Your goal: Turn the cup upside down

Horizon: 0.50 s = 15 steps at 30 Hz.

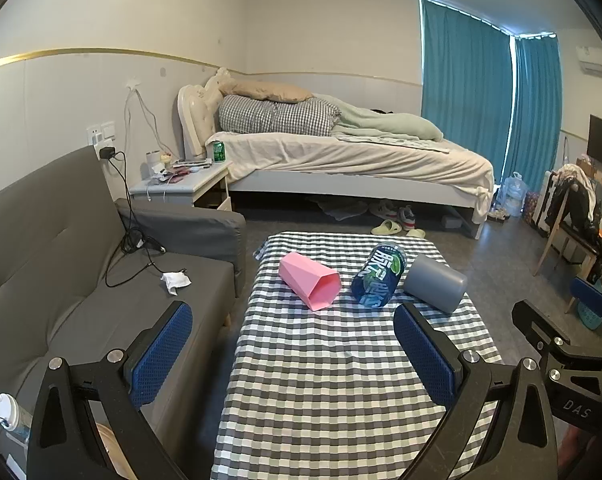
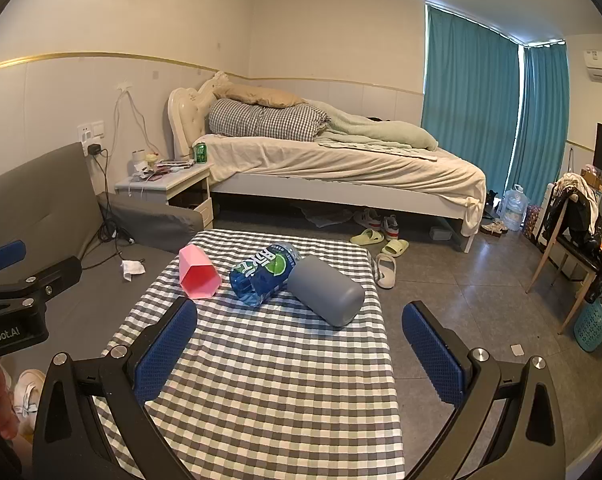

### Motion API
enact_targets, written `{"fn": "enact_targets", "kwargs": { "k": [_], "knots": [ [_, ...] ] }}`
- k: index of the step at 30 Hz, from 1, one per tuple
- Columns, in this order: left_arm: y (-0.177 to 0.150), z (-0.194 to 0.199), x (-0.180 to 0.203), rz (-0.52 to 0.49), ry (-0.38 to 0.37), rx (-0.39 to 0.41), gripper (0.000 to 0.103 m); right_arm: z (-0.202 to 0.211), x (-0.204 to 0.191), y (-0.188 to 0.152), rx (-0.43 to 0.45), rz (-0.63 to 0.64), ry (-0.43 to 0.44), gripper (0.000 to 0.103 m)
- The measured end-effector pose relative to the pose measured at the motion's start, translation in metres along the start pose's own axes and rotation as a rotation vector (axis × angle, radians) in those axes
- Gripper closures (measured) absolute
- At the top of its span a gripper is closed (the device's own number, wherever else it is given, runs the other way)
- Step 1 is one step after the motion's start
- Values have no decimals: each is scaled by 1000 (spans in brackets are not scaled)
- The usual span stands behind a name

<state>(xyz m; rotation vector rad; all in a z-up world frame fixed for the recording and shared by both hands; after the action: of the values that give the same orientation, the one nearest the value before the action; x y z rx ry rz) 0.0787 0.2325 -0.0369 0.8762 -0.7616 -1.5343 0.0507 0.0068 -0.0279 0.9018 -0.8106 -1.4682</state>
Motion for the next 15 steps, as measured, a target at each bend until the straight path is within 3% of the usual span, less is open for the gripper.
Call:
{"fn": "enact_targets", "kwargs": {
  "k": [15],
  "knots": [
    [-1, 0, 1, 0, -2, -2, 0, -1, -1, -1, -1, 2, 0, 0]
  ]
}}
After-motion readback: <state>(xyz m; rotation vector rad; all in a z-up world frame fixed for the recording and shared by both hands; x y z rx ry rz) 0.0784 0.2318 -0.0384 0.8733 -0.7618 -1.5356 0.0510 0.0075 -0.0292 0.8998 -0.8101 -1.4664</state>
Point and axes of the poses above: each gripper's, at about its wrist camera, not at the fingertips, and z roughly against the way its jaws point, x to its right, y to its top, the point moved 6 cm from there along -z, roughly the way its jaws point, and after that the axes turned 9 degrees about -z, right-handed, at the moved point
